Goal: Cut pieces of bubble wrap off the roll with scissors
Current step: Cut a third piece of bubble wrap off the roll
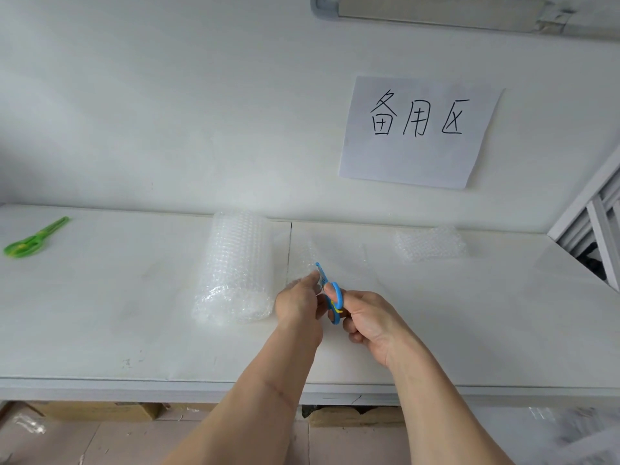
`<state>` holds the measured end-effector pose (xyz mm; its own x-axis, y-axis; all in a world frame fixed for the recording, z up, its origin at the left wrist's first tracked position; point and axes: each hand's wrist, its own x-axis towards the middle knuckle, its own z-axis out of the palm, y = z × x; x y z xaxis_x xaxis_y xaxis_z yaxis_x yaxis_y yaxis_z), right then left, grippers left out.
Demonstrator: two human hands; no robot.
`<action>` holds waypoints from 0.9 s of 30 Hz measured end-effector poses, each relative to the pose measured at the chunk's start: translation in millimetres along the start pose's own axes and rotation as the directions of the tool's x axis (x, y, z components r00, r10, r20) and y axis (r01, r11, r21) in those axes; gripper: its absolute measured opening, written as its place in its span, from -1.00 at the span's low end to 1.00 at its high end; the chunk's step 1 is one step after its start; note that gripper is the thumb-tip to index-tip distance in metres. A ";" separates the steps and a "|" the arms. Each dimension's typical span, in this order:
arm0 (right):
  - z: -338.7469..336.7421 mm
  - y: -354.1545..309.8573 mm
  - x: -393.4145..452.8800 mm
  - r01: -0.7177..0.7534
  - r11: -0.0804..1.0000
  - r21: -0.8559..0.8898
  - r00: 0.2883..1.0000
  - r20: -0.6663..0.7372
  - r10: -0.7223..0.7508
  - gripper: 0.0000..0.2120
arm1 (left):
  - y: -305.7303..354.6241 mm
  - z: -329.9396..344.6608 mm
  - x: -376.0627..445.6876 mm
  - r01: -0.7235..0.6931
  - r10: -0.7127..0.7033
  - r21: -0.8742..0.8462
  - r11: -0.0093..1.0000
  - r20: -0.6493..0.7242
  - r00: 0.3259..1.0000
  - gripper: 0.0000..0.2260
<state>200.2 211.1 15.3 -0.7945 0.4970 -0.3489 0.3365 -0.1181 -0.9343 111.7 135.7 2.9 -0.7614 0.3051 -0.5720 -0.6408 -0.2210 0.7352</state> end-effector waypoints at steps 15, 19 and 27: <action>-4.3 -9.2 0.7 -0.007 0.988 -0.154 0.997 0.070 0.018 -0.60 | 0.4 -2.8 -1.2 -0.034 0.032 0.067 0.997 0.031 0.999 -0.87; -4.9 -7.2 -0.1 -0.017 0.996 -0.087 0.995 0.097 0.026 -0.69 | 0.3 -2.9 -1.7 -0.042 0.040 0.086 0.995 0.026 0.999 -0.87; -6.4 -5.8 1.8 -0.075 0.997 0.033 0.996 0.049 0.073 -0.66 | -2.1 -2.1 1.3 -0.058 0.056 0.056 0.997 0.027 0.998 -0.84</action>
<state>200.0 218.2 20.6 -0.7914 0.4446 -0.4195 0.3780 -0.1833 -0.9075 112.0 134.6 -0.2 -0.7933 0.3175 -0.5195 -0.5892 -0.1856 0.7864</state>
